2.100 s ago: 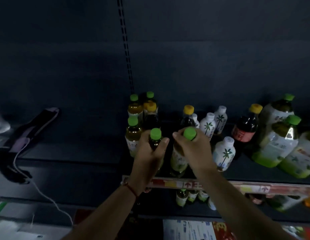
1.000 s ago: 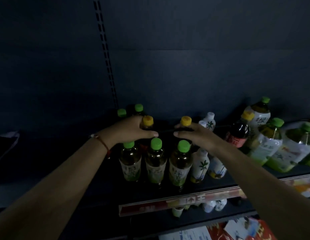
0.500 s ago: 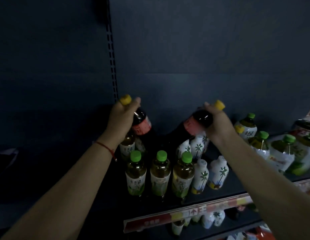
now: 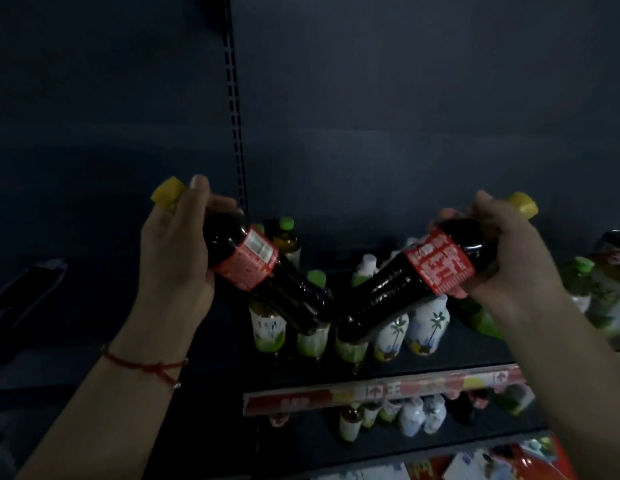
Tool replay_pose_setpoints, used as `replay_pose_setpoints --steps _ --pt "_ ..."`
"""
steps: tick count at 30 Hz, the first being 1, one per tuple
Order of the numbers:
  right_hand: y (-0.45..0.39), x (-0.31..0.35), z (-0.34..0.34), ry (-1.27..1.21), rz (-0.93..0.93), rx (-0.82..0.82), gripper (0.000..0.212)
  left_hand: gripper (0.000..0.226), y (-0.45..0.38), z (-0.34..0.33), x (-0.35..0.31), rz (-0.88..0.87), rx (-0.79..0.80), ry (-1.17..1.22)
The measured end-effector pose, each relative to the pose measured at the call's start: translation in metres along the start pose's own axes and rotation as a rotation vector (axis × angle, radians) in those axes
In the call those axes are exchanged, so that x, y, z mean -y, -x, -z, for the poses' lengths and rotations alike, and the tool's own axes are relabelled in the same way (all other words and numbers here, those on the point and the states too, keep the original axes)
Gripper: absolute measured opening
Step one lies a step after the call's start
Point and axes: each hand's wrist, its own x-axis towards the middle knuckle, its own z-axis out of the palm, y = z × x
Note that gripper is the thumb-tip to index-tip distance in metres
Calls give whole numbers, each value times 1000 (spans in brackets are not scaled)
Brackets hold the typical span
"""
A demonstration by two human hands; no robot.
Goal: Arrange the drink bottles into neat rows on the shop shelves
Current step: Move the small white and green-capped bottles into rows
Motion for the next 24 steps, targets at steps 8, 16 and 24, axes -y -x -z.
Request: replay_pose_setpoints --steps 8,16,24 --pt "50 -38 78 442 -170 247 14 41 126 9 67 99 84 -209" --pt "70 -166 191 706 -283 372 9 28 212 36 213 166 185 -422" --pt "19 -315 242 775 -276 288 18 8 211 91 379 157 137 -510"
